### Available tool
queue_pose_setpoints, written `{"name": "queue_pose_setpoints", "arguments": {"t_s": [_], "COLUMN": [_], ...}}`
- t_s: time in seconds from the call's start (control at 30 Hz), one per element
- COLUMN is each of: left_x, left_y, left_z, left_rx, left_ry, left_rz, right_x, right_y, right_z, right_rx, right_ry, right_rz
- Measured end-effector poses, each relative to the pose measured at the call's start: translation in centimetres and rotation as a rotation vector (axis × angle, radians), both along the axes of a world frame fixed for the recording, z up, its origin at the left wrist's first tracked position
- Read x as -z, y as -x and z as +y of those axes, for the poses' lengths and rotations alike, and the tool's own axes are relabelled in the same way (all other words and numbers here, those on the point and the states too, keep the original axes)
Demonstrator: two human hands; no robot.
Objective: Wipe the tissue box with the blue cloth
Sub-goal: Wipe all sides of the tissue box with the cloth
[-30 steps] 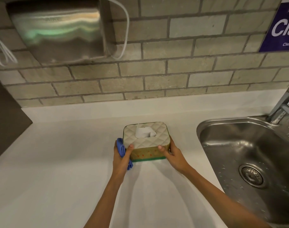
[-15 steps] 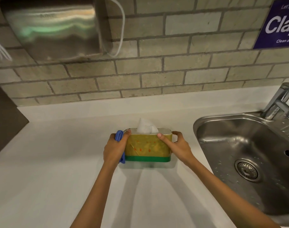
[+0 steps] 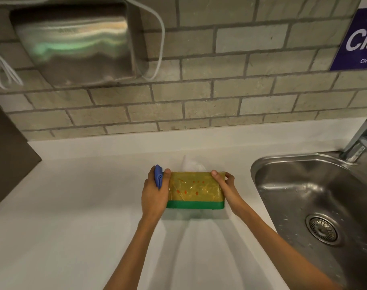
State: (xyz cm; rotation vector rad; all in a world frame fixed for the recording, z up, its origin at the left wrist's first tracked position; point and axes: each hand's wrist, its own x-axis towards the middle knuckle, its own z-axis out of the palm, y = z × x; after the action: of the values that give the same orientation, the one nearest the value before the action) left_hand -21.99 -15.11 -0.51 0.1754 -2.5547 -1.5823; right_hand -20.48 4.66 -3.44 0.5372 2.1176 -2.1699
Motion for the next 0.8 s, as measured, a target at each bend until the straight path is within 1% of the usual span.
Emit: {"name": "queue_pose_setpoints", "arguments": {"t_s": [0.07, 0.17, 0.23, 0.3, 0.37, 0.43, 0.47, 0.53, 0.57, 0.6, 0.63, 0.73, 0.8], "left_x": [0.3, 0.7, 0.6, 1.0, 2.1, 3.0, 3.4, 3.2, 3.0, 2.6, 2.1, 1.9, 3.0], "left_y": [-1.0, -1.7, -2.3, -2.7, -3.0, -2.8, -2.7, -2.1, -1.6, -1.3, -1.3, -1.8, -2.6], "left_z": [0.3, 0.9, 1.7, 2.4, 2.4, 1.5, 1.1, 0.7, 1.0, 1.4, 1.9, 3.6, 3.5], "left_rx": [0.048, 0.068, 0.092, 0.155, 0.189, 0.191, 0.155, 0.042, -0.012, -0.035, -0.022, 0.099, 0.181], "left_ry": [0.028, 0.153, 0.309, 0.516, 0.638, 0.623, 0.56, 0.336, 0.264, 0.252, 0.305, 0.58, 0.668], "left_rz": [0.142, 0.258, 0.317, 0.407, 0.496, 0.539, 0.52, 0.397, 0.345, 0.325, 0.346, 0.487, 0.585], "right_x": [0.0, -0.2, -0.4, -0.5, -0.4, -0.3, -0.3, -0.3, -0.2, -0.3, -0.3, -0.4, -0.5], "right_y": [0.3, 0.5, 0.6, 0.7, 0.9, 0.9, 0.9, 1.0, 1.0, 1.0, 1.0, 1.2, 1.0], "right_z": [0.0, -0.1, -0.1, 0.0, 0.3, 0.4, 0.5, 0.5, 0.5, 0.4, 0.4, 0.3, 0.5], "right_rx": [-0.009, -0.039, -0.049, -0.057, -0.055, -0.039, -0.034, -0.032, -0.03, -0.026, -0.021, -0.01, -0.014], "right_ry": [0.033, 0.068, 0.095, 0.1, 0.092, 0.092, 0.092, 0.092, 0.093, 0.097, 0.1, 0.113, 0.122], "right_rz": [-0.004, -0.004, -0.018, -0.024, -0.032, -0.037, -0.039, -0.043, -0.047, -0.052, -0.056, -0.067, -0.067]}}
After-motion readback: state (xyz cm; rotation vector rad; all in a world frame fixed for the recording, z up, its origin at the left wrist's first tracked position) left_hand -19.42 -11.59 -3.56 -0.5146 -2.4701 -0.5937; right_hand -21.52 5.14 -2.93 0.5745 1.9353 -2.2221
